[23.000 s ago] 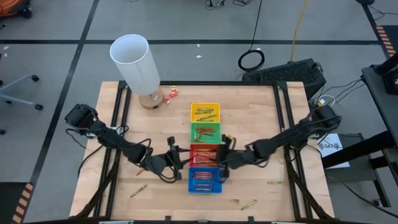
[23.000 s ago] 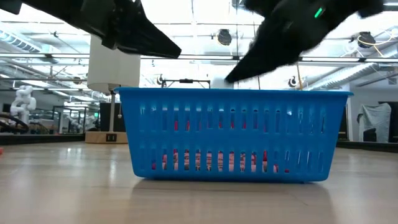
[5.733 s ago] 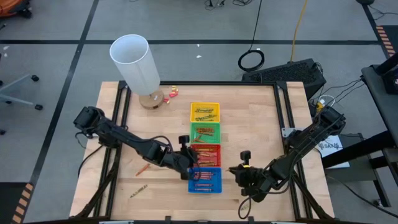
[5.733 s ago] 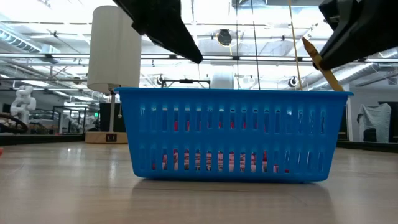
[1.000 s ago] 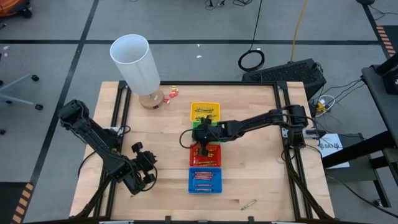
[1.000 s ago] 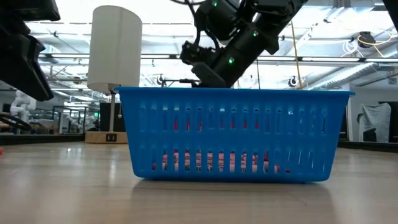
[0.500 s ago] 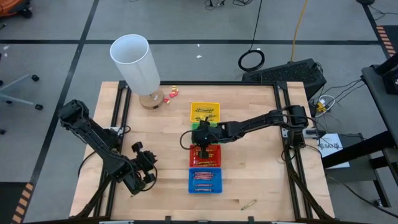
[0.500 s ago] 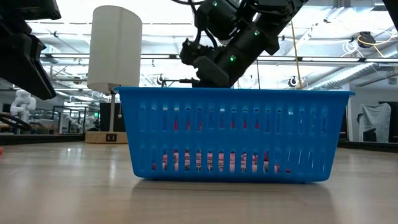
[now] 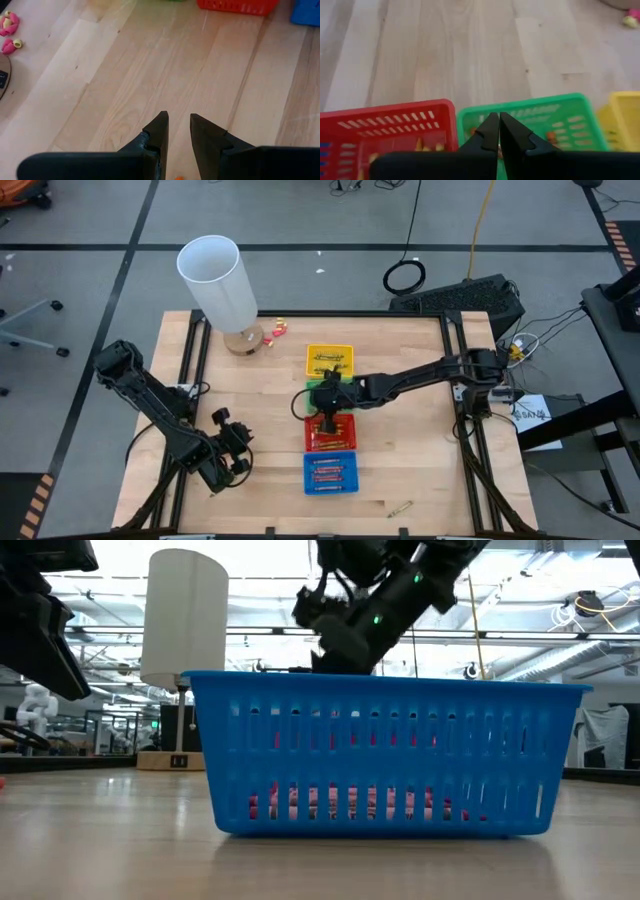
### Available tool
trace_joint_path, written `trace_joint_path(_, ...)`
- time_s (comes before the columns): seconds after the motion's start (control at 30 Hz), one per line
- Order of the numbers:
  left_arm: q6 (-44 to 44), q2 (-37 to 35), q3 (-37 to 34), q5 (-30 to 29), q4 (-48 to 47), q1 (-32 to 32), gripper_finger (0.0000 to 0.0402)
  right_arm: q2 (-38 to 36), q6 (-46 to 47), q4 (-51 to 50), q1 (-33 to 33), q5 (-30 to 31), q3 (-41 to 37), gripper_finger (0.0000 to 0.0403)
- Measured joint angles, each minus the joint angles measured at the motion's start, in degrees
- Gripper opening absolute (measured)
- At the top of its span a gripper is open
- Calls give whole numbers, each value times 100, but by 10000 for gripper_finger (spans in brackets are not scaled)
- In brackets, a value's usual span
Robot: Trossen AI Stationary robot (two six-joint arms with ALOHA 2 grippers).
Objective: Sort crayons
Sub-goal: Adjust the bins
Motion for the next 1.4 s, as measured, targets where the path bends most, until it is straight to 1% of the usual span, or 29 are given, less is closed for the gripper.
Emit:
trace_joint_path(0.2, -73, 0, -179, -63, 42, 0, 80, -617, -8, -822, 81, -19, 43, 0)
trace_joint_path(0.3, -197, 0, -299, -61, 164, 0, 80, -907, -6, -1382, 333, -41, 45, 0)
trace_joint_path(0.37, -195, 0, -376, -39, 336, 0, 80, -1043, 16, -1558, 566, -209, 43, 0)
trace_joint_path(0.47, -192, 0, -429, -38, 462, 0, 80, -1093, 140, -1432, 982, -804, 45, 0)
trace_joint_path(0.5, -192, 0, -431, -60, 455, 0, 80, -1072, 211, -1330, 1134, -906, 45, 0)
trace_joint_path(0.7, 7, 0, -431, -347, 466, 0, 80, -737, 728, -614, 1988, -904, 45, 0)
trace_joint_path(0.83, 169, 0, -431, -481, 453, 0, 80, -625, 1071, -80, 2502, -548, 45, 0)
trace_joint_path(0.97, 254, 0, -431, -593, 472, 0, 80, -502, 1358, 235, 2964, -135, 47, 0)
trace_joint_path(1.1, 266, 0, -431, -677, 555, 0, 80, -234, 1560, 437, 3240, 234, 47, 0)
trace_joint_path(1.23, 260, 0, -431, -800, 605, 0, 80, 110, 1491, 971, 3410, 540, 73, 0)
trace_joint_path(1.37, 258, 0, -431, -817, 699, 0, 80, 485, 1467, 663, 3542, 1019, 373, 0)
trace_joint_path(1.4, 258, 0, -431, -817, 739, 2, 80, 560, 1419, 581, 3559, 1059, 439, 0)
